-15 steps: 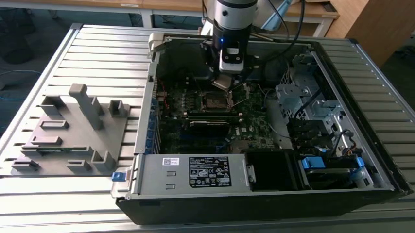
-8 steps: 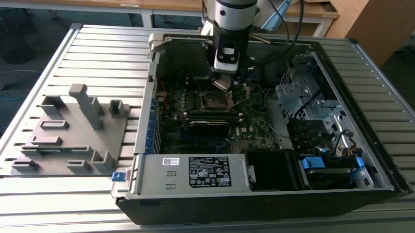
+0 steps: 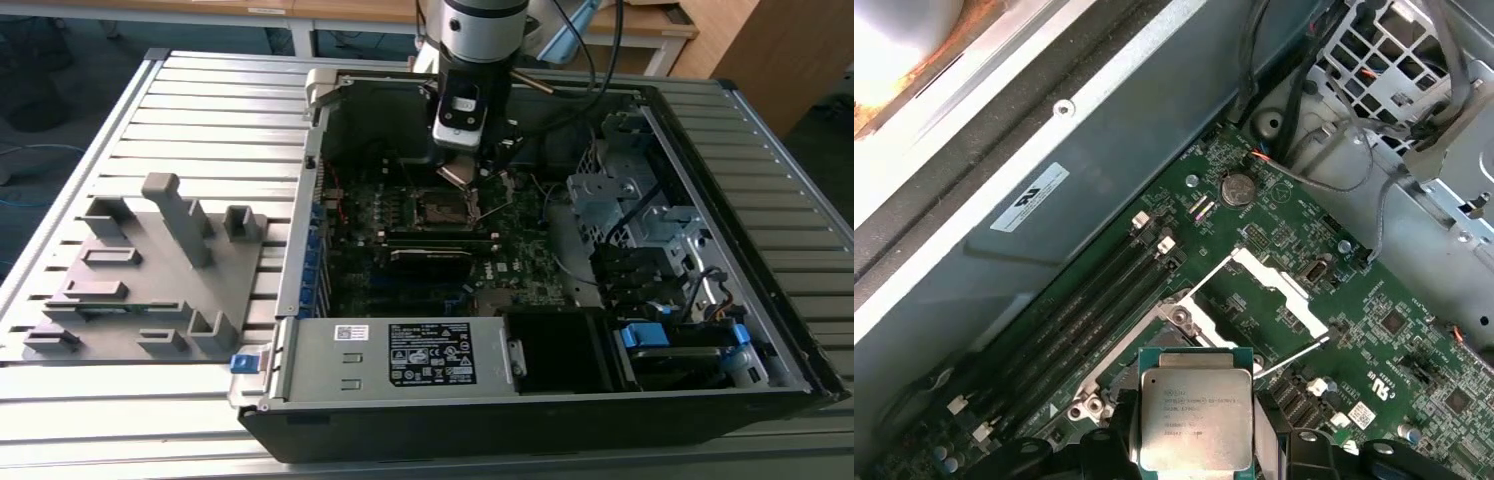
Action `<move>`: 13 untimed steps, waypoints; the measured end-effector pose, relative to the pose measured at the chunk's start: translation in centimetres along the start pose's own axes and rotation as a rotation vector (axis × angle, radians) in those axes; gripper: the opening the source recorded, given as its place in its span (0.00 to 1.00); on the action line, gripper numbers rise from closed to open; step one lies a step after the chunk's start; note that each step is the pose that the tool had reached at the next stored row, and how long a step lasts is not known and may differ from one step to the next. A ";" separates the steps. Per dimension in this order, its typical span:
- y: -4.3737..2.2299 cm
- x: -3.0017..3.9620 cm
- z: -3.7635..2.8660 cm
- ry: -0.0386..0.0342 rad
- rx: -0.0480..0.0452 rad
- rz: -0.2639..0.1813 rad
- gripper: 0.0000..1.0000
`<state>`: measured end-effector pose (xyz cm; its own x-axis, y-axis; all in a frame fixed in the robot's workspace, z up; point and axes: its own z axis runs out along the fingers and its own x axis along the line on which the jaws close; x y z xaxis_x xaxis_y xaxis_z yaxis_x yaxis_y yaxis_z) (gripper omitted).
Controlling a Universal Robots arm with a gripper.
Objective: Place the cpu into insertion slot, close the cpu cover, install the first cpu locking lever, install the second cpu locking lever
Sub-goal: 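Place the cpu into insertion slot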
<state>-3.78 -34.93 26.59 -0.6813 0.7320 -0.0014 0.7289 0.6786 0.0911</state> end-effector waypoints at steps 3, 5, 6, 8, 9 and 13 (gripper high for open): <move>0.00 0.00 0.00 -0.0001 0.0000 0.000 0.54; 0.00 0.00 0.00 -0.0004 -0.0001 0.004 0.54; 0.00 0.00 0.00 -0.0010 0.0000 0.010 0.54; 0.00 0.00 0.01 -0.0025 0.0000 0.027 0.54; 0.00 0.00 0.02 -0.0034 0.0000 0.037 0.54; 0.00 0.00 0.05 -0.0081 0.0001 0.088 0.54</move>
<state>-3.78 -34.93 26.54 -0.6141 0.7892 -0.0014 0.7859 0.6117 0.0910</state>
